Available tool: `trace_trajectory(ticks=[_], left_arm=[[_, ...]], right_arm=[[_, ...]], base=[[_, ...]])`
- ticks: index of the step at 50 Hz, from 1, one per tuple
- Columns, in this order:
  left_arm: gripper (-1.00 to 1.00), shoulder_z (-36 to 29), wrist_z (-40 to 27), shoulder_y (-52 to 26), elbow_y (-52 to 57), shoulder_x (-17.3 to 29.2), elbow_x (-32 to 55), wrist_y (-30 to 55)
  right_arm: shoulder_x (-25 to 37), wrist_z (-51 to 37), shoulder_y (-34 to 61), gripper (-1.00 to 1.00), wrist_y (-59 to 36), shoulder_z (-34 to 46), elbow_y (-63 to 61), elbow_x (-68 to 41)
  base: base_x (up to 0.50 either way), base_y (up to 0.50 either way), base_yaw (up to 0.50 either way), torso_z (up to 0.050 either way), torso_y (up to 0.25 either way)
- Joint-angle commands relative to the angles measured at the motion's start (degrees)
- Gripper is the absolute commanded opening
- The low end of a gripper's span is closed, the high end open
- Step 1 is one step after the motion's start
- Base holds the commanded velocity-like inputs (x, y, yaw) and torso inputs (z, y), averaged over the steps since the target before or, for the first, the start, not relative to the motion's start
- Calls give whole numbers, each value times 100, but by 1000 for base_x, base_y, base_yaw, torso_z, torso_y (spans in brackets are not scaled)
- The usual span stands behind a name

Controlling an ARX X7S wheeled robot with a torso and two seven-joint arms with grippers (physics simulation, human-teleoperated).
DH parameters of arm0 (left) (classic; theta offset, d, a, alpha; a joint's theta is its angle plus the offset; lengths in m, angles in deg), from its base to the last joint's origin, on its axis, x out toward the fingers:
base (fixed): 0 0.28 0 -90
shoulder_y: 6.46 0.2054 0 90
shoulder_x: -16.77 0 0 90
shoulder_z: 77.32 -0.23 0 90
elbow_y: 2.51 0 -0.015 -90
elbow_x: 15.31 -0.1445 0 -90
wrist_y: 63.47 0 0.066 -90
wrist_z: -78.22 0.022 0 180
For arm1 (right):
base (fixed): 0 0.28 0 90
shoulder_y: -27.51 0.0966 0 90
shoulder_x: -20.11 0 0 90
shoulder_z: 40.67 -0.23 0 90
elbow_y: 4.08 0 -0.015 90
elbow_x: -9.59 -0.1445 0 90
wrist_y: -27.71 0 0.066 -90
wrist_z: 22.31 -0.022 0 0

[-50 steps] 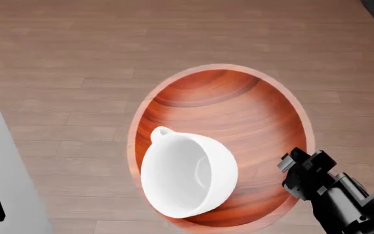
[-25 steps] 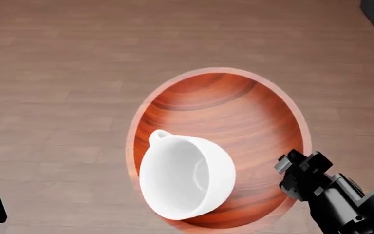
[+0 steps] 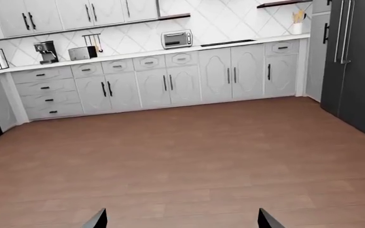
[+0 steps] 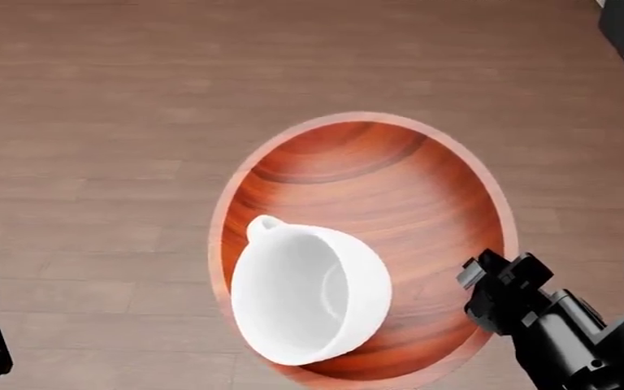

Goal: Place the cup inside the bowl on the dining table and move the bowl to any counter.

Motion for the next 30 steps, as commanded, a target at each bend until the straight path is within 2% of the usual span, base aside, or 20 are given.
trace_trajectory(ticks=[1, 19, 30], left_arm=[[100, -15, 53, 71, -1, 3, -35, -178], [100, -125, -21, -6, -45, -19, -50, -157], [100, -241, -63, -71, -189, -90, -98, -230]], right_arm=[[-8, 151, 30, -100, 90, -43, -15, -107], [36, 338, -79, -100, 229, -21, -60, 4], [75, 395, -79, -100, 293, 37, -73, 100]], base=[[500, -192, 0, 0, 0], [500, -187, 0, 0, 2], [500, -26, 0, 1, 2]])
